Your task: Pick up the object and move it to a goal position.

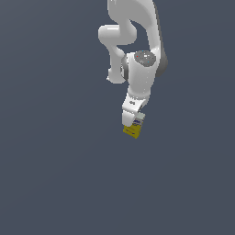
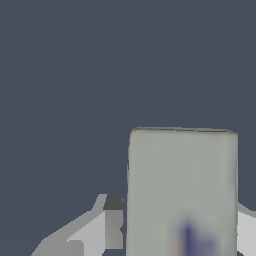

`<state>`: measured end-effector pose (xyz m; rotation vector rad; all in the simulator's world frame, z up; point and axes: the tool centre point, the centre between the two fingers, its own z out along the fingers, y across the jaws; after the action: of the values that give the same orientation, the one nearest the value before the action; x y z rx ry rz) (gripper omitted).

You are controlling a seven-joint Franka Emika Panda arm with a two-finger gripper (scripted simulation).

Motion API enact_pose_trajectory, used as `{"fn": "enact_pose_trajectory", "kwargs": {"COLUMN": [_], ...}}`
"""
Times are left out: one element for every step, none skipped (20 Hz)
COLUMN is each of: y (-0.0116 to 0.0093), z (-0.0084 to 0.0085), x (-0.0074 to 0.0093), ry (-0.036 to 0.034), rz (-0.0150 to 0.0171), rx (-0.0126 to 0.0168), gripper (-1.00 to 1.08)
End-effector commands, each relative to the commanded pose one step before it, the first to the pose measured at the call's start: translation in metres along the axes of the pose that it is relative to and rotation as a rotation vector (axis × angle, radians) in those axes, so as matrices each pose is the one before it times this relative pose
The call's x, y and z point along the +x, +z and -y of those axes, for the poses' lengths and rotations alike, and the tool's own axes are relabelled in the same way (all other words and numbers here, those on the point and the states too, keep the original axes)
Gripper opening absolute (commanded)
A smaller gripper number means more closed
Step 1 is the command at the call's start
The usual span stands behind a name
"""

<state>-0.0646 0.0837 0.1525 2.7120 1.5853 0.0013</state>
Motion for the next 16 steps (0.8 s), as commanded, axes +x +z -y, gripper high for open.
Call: {"fn": "enact_pose_trajectory", "kwargs": {"y": [0.00062, 0.0, 0.0, -0.00039, -0.00028, -0.00083, -0.00138, -0.00194, -0.00248, -0.0031, -0.00356, -0.00409, -0.00462, -0.00513, -0.00563, -0.00615], "z": [0.00026, 0.0, 0.0, -0.00012, -0.00014, -0.00042, -0.00071, -0.00099, -0.00127, -0.00155, -0.00183, -0.0021, -0.00236, -0.00263, -0.00289, -0.00314], "x": [0.00001, 0.0, 0.0, -0.00004, -0.00016, -0.00047, -0.00078, -0.0011, -0.00141, -0.00175, -0.00202, -0.00232, -0.0026, -0.0029, -0.00318, -0.00346], "ry": [-0.00027, 0.0, 0.0, 0.00026, 0.0, 0.0, 0.0, 0.0, 0.0, -0.00009, 0.0, 0.0, -0.00016, 0.0, 0.0, -0.00015], "rz": [0.00044, 0.0, 0.0, -0.00011, 0.0, 0.0, 0.0, 0.0, 0.0, -0.00044, 0.0, 0.0, -0.00037, 0.0, 0.0, -0.00039], "rx": [0.00075, 0.0, 0.0, -0.0004, 0.0, 0.0, 0.0, 0.0, 0.0, 0.00018, 0.0, 0.0, 0.00027, 0.0, 0.0, 0.00024], "gripper": [-1.0, -1.0, -1.0, -1.0, -1.0, -1.0, -1.0, -1.0, -1.0, -1.0, -1.0, -1.0, -1.0, -1.0, -1.0, -1.0]}}
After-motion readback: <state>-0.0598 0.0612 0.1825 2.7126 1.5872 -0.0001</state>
